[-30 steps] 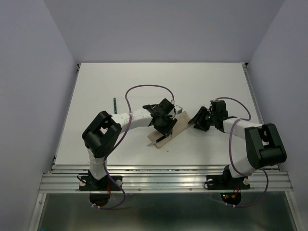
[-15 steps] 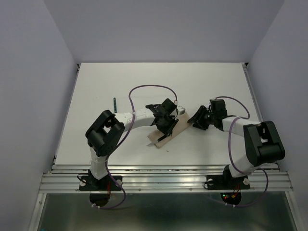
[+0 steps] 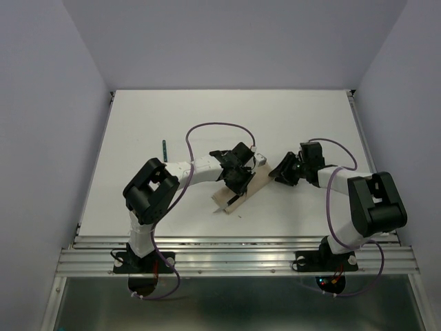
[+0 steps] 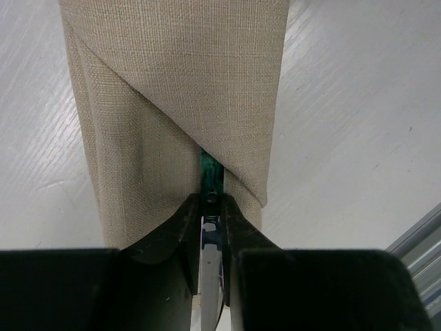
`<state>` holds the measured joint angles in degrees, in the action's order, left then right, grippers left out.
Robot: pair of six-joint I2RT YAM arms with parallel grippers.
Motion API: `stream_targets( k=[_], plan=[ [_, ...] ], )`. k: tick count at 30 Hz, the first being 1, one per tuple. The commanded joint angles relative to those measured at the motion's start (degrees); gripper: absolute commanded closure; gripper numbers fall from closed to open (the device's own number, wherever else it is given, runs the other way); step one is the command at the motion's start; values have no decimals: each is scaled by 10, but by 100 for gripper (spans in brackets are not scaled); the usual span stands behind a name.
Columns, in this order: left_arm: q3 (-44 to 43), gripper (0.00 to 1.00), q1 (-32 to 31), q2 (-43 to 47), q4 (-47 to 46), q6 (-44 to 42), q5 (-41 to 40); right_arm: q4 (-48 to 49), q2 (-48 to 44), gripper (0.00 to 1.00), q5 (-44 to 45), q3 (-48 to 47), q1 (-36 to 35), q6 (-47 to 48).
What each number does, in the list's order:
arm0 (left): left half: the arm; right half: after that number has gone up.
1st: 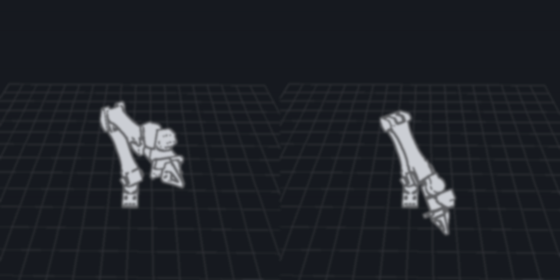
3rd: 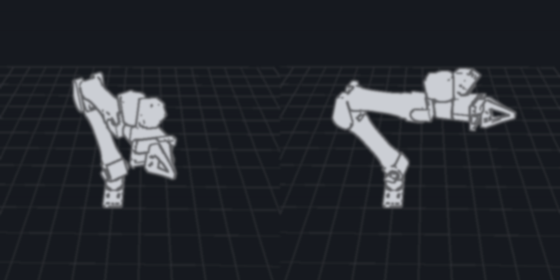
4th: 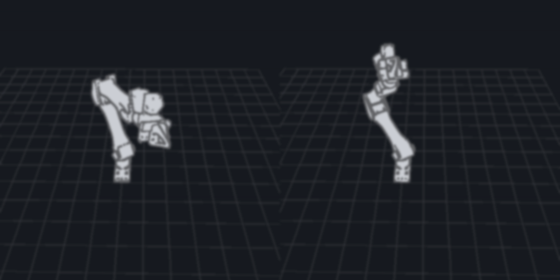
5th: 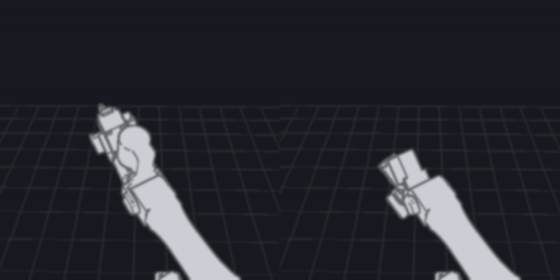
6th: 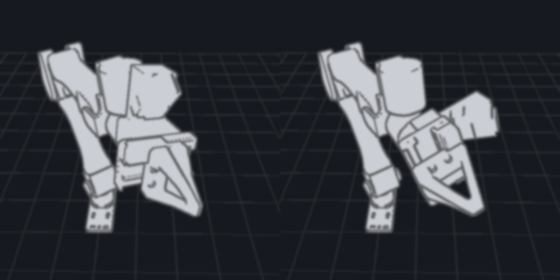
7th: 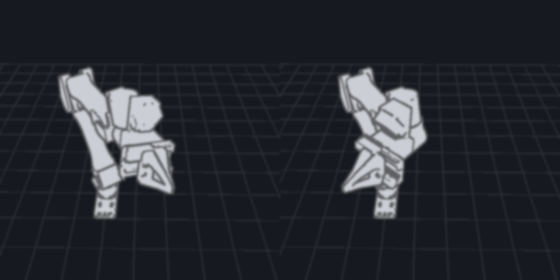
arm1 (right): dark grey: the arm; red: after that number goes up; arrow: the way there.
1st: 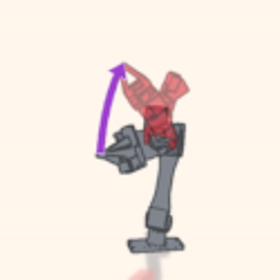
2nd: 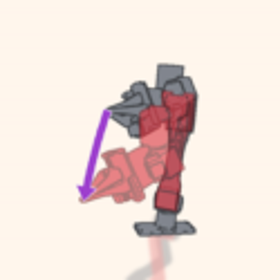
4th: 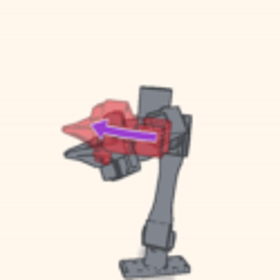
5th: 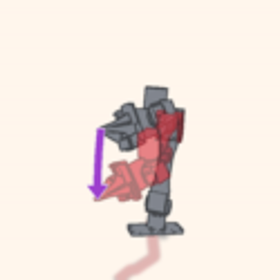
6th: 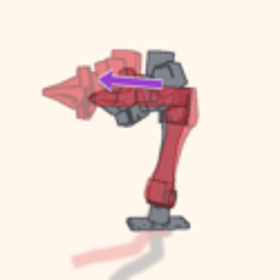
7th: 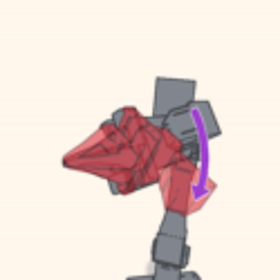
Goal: Fold the napkin into a case and place the utensils inside
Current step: Stuff the knife into the folded napkin.
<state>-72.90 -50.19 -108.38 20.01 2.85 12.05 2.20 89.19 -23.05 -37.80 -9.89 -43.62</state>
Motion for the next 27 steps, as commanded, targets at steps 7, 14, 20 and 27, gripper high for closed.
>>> stream_targets(
  k=[7, 14, 20, 27],
  plan=[
    [-29, 88, -7, -3, 13, -8, 10, 29, 12, 73, -3, -18, -16, -10],
    [-40, 88, -8, -10, 13, -9, 23, 27, 6, 74, -2, -21, -21, -12],
    [-58, 88, -10, -18, 14, -11, 30, 25, 7, 75, 1, -25, -27, -15],
    [-76, 87, -12, -30, 15, -11, 35, 28, 9, 75, 2, -25, -32, -19]
  ],
)
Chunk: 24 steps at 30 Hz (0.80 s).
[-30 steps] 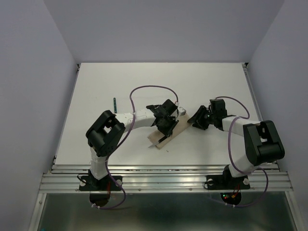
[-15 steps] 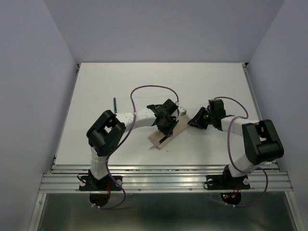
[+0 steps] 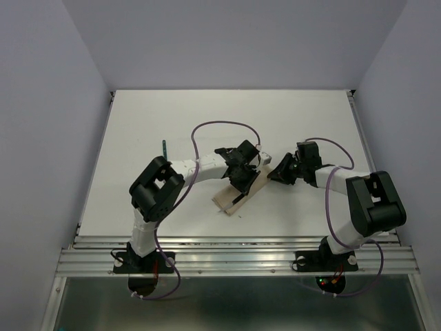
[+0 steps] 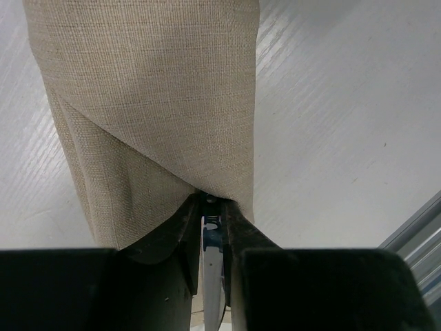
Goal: Fold the napkin into a case and place the utensils inside
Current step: Stuff the knife into the folded napkin.
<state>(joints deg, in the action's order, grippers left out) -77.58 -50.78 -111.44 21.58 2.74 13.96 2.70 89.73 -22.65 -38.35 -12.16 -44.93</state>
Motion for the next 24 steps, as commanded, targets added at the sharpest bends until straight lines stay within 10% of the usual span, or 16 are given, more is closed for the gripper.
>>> stream_targets(
  k=[1, 14, 24],
  plan=[
    [-31, 87, -6, 0, -1, -10, 15, 22, 3, 75, -2, -19, -9, -7],
    [-6, 48, -6, 53, 7, 16, -16, 17, -1, 75, 4, -21, -15, -7],
    [43, 44, -6, 109, 16, 33, -20, 14, 3, 74, 6, -26, -15, -5]
  ],
)
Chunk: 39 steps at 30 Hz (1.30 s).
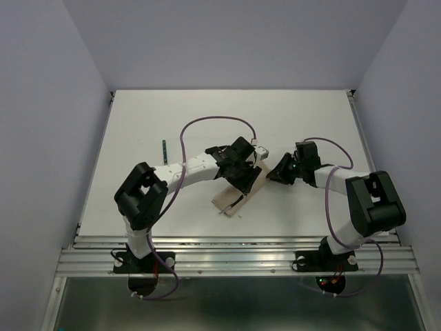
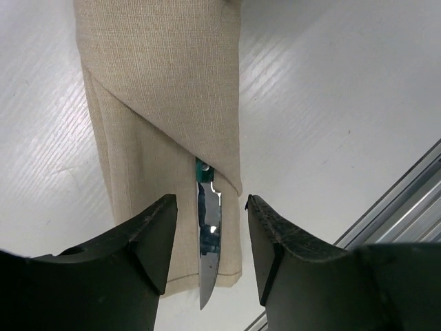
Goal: Fold the napkin into a case and place the utensils inside
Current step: Stuff the knife into the folded napkin.
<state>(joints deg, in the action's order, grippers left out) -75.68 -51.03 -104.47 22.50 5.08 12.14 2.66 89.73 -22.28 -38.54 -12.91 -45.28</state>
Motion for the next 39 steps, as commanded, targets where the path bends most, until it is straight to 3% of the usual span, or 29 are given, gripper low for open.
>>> stream_targets(
  k=[1, 15, 28, 39],
  plan=[
    [30, 44, -4, 43, 6, 12, -1, 14, 3, 74, 2, -24, -7, -1],
    [118, 49, -4, 70, -9, 36, -12, 10, 7, 74, 1, -29, -7, 1],
    [146, 62, -5, 80, -4, 40, -6, 8, 11, 74, 4, -36, -12, 0],
    [145, 59, -10, 77, -1, 42, -11, 5, 11, 74, 7, -39, -12, -1]
  ],
)
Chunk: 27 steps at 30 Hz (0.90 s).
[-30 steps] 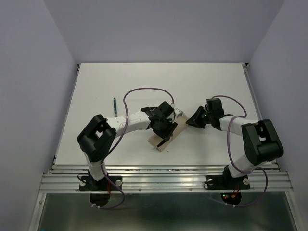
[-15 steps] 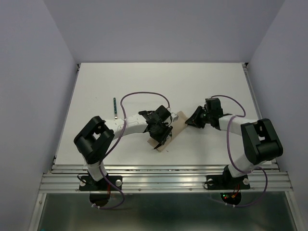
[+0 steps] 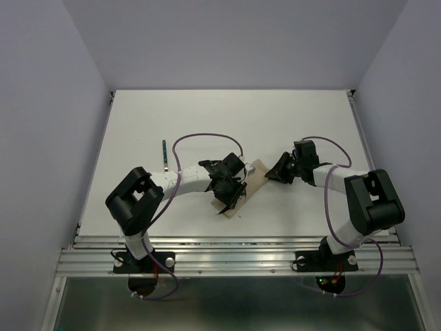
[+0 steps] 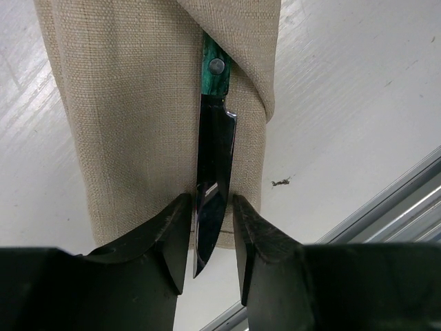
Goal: Fold the napkin into a case and place the utensils inside
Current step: Stuff the knife into the folded napkin.
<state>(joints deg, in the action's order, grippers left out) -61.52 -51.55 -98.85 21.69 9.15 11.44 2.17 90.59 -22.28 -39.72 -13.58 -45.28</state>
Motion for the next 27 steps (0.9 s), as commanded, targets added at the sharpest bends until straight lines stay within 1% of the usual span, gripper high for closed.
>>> stream_targets(
  k=[1, 4, 5, 9, 27],
  plan=[
    [3, 59, -5, 20, 6, 2, -5, 11, 2, 74, 7, -28, -6, -1],
    [1, 61, -7, 14, 5, 3, -5, 9, 1, 74, 7, -28, -6, -1],
    [-2, 64, -8, 12, 5, 5, -6, 9, 0, 74, 7, -28, -6, -1],
    [-10, 67, -10, 11, 5, 7, -10, 10, -1, 74, 7, -26, -6, -1],
    [-63, 70, -14, -17, 15, 4, -13, 10, -7, 74, 7, -26, -6, -3]
  ],
)
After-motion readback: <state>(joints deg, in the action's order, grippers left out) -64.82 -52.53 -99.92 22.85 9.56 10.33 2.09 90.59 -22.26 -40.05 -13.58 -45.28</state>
